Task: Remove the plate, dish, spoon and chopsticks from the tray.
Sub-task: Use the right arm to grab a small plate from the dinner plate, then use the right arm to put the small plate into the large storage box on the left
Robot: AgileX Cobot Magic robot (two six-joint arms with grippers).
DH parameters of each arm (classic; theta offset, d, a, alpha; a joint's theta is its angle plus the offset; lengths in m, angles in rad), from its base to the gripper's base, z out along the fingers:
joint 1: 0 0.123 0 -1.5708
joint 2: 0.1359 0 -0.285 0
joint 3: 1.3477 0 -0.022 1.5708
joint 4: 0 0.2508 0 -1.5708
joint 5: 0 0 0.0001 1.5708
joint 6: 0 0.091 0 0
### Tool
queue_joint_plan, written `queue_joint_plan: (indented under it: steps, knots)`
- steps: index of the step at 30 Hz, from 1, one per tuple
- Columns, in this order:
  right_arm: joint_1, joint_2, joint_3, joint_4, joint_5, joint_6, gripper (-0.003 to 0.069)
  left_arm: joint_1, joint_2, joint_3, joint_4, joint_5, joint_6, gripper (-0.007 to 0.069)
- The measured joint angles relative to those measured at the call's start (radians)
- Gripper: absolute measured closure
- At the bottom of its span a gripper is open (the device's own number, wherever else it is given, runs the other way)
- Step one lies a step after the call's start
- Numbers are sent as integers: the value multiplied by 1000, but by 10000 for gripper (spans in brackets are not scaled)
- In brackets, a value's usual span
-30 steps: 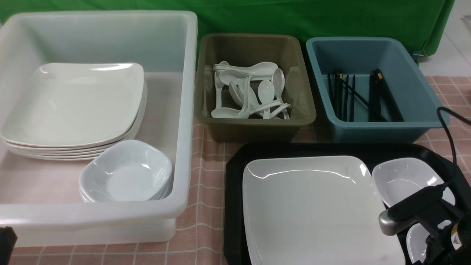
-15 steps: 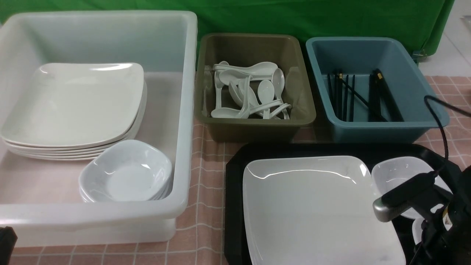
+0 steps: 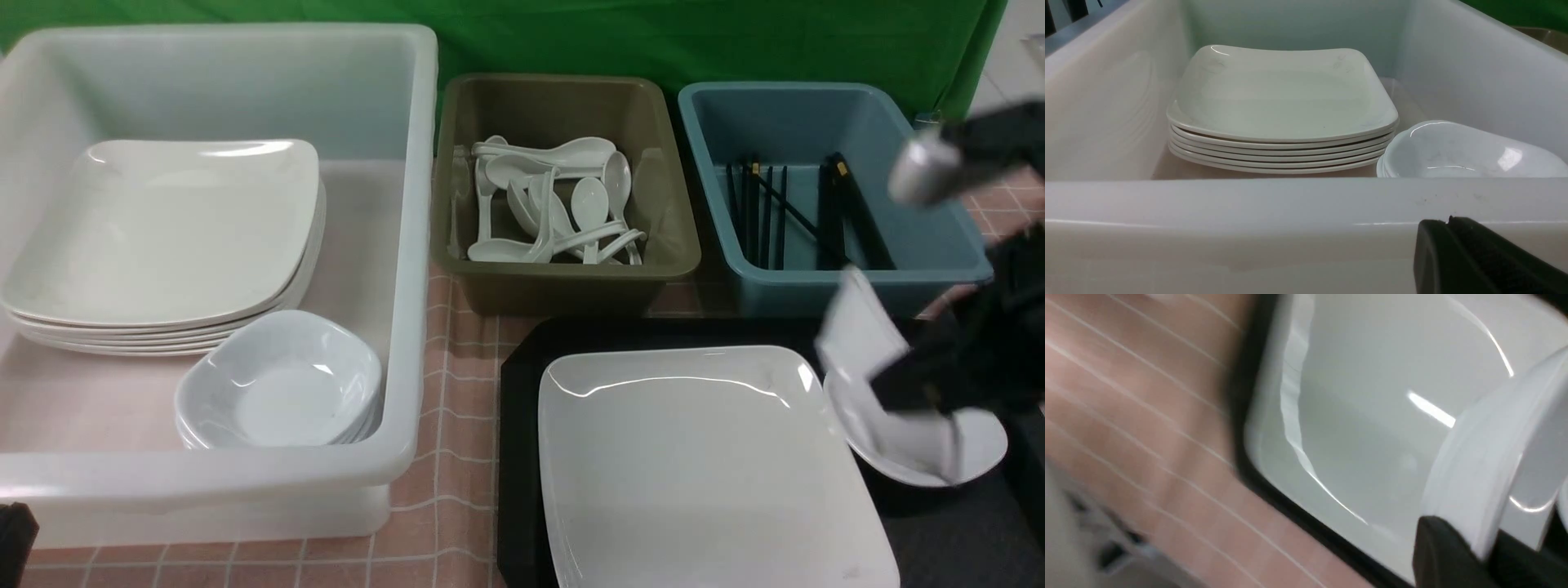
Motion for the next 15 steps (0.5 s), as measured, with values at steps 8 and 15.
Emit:
queue_joint_plan:
  steps: [8,15]
  knots:
    - [263,275,-311,436,-124,-322,577,0,0,0,0,0,0,620]
    - [482,654,-614,76,-243,-210,577,0,0,0,0,0,0,620]
